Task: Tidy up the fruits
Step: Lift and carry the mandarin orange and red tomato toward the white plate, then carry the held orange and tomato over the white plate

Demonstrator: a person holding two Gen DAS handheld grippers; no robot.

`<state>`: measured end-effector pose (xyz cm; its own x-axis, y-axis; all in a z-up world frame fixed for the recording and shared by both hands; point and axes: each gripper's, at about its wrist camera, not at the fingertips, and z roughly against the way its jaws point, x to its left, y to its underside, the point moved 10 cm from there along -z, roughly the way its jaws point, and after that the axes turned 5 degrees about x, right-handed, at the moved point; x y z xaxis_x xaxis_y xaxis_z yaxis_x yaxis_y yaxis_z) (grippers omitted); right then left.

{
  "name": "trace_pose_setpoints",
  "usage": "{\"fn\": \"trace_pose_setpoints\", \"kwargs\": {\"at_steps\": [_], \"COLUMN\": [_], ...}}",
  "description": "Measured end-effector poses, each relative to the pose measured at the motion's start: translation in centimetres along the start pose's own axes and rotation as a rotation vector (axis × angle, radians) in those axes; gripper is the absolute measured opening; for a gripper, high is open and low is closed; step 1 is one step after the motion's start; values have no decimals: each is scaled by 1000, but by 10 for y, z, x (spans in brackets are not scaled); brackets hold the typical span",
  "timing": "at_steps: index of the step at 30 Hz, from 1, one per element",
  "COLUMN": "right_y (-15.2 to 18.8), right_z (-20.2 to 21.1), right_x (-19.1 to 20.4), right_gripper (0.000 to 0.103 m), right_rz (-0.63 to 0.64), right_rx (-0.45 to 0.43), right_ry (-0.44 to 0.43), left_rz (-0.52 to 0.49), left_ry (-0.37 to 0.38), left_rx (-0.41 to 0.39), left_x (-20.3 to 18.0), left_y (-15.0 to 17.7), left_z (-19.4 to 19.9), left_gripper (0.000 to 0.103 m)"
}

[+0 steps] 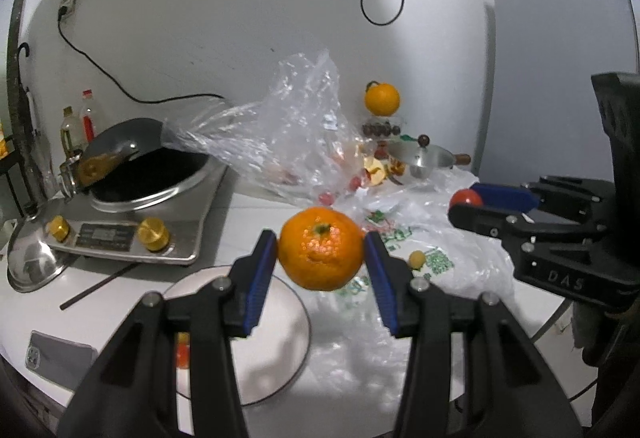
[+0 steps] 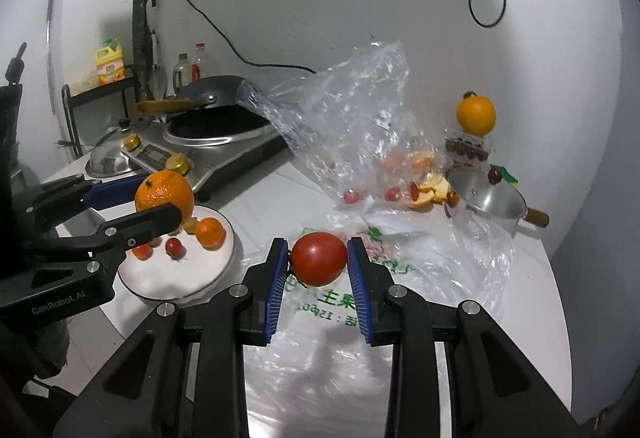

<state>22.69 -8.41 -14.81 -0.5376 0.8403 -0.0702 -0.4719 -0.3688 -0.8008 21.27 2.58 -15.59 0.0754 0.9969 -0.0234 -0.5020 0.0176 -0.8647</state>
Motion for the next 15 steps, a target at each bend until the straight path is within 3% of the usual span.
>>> {"fn": "trace_pose_setpoints", "kwargs": {"at_steps": [15], "right_y": [-18], "right_z": [-1], "right_x": [49], "right_gripper": [33], "right_rz": [73], "right_rx": [-14], "right_ry": [-26], "left_rz": [39], "left_ry": [-42], "left_rx": [-39], "left_x": [44], "left_y": [5], "left_z": [25], "left_gripper": [46]}}
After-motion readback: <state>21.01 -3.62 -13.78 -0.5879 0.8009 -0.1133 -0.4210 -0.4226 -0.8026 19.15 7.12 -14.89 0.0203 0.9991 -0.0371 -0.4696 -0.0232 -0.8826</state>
